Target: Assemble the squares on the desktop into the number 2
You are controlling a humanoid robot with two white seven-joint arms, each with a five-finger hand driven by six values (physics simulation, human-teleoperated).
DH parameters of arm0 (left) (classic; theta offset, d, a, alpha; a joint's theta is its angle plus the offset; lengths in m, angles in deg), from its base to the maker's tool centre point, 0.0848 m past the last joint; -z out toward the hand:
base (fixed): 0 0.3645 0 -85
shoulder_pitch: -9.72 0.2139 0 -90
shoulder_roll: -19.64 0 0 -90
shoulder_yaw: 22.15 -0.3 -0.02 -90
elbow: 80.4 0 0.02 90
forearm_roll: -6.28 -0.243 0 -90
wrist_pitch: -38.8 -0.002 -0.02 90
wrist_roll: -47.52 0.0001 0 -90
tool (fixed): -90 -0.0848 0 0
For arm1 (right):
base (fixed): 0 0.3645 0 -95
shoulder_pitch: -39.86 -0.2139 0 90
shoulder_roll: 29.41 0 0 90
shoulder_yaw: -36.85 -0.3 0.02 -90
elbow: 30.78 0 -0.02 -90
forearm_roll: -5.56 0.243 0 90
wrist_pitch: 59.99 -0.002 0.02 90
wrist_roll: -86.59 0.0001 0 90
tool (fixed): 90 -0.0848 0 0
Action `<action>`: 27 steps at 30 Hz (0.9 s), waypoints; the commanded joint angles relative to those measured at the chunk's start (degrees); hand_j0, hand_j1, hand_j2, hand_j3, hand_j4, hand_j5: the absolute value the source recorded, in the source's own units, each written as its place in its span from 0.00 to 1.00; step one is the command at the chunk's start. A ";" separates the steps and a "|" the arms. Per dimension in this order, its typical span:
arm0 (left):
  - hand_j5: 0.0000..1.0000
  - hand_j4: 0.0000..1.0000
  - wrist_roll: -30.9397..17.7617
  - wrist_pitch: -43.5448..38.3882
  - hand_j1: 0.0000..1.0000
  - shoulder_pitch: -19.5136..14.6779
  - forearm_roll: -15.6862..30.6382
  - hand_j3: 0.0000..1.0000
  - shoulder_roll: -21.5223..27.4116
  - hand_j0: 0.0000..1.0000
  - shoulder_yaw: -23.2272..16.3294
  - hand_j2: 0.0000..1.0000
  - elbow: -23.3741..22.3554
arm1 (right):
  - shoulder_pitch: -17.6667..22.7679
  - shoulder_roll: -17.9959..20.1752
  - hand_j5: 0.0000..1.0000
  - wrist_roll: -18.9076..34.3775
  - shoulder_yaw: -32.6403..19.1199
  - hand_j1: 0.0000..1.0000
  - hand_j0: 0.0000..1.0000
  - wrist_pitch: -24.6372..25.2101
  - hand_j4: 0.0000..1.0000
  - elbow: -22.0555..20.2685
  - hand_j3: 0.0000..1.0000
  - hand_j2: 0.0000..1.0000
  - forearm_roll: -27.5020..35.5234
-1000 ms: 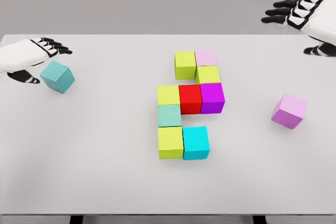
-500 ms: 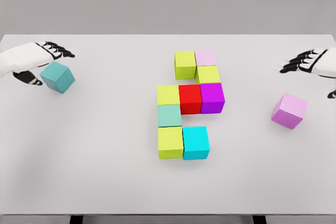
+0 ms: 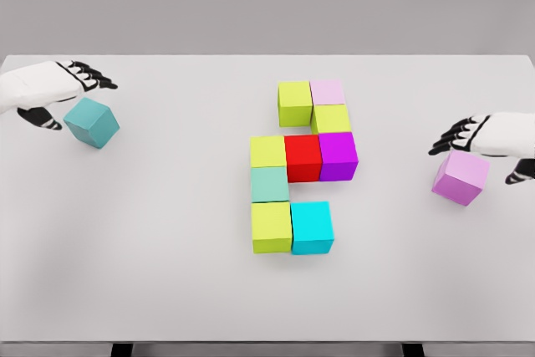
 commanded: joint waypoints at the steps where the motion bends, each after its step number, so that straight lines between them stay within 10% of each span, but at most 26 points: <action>1: 1.00 1.00 0.00 -0.05 1.00 0.00 0.19 1.00 0.50 1.00 -1.49 1.00 0.06 | 0.00 -1.24 0.99 0.05 0.65 0.99 0.99 0.10 0.99 1.33 0.99 0.99 -0.92; 27: 1.00 1.00 -2.11 -0.05 1.00 -1.58 -5.70 1.00 -3.28 1.00 -2.02 1.00 -1.43 | 1.67 -7.83 0.97 0.05 0.91 0.97 0.97 0.10 0.97 6.78 0.97 0.97 -10.76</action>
